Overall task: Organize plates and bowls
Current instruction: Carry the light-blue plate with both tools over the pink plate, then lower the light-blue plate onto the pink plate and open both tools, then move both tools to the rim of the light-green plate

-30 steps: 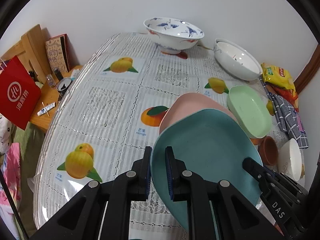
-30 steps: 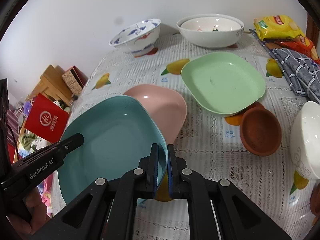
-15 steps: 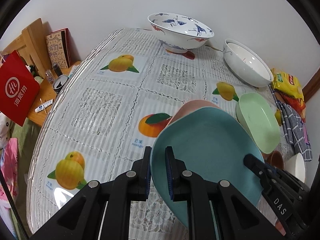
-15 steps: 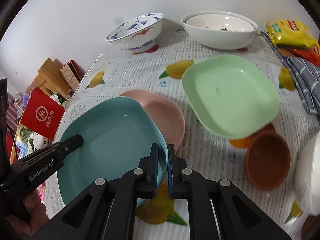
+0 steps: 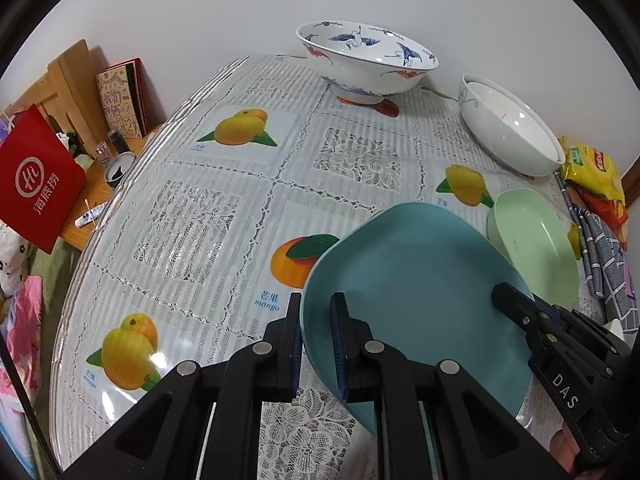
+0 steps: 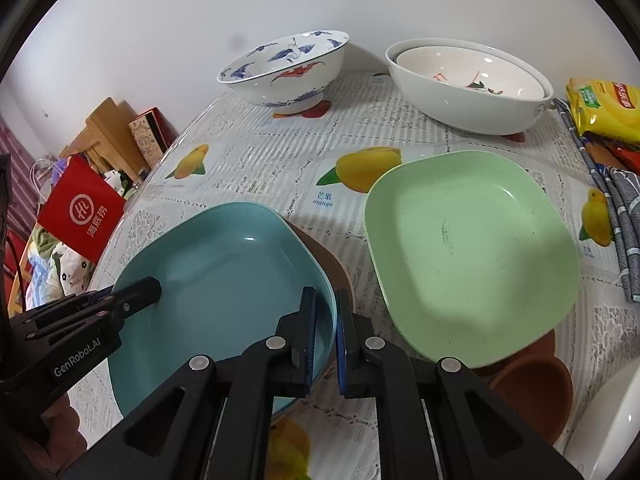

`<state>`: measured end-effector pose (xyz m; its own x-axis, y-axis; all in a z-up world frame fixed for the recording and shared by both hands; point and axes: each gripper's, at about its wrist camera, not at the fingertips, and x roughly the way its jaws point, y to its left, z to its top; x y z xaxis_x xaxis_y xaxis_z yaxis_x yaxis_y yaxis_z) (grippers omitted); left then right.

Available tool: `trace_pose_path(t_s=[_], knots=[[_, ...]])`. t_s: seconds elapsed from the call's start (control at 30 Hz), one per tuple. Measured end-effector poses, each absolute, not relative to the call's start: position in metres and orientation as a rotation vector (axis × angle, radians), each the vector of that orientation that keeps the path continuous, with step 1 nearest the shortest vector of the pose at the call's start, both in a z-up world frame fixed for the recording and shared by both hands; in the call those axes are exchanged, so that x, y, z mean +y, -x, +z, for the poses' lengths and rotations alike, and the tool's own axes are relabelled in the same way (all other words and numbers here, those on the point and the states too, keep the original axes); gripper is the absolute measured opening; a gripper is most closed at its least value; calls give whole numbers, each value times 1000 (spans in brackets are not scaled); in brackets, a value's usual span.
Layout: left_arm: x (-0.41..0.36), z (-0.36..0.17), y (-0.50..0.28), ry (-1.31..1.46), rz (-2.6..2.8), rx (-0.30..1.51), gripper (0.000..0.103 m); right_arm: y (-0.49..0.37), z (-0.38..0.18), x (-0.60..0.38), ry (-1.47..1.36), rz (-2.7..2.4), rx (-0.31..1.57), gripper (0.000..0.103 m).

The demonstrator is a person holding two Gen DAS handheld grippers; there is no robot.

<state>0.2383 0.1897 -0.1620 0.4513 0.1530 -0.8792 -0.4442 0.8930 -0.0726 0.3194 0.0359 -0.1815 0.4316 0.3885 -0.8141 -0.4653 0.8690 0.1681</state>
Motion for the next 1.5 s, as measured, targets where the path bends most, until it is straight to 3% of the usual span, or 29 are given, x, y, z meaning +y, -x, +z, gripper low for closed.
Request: trace_pose_path(t_s=[0.67, 1.27, 1.5], knots=[[191, -170, -242, 314, 387, 1063, 13, -317, -188, 45, 173, 536, 876, 11], [186, -153, -226, 302, 353, 1063, 18, -307, -164, 36, 140, 533, 805, 30], [175, -135, -213, 285, 325, 1034, 24, -291, -149, 20, 120, 500, 798, 48]])
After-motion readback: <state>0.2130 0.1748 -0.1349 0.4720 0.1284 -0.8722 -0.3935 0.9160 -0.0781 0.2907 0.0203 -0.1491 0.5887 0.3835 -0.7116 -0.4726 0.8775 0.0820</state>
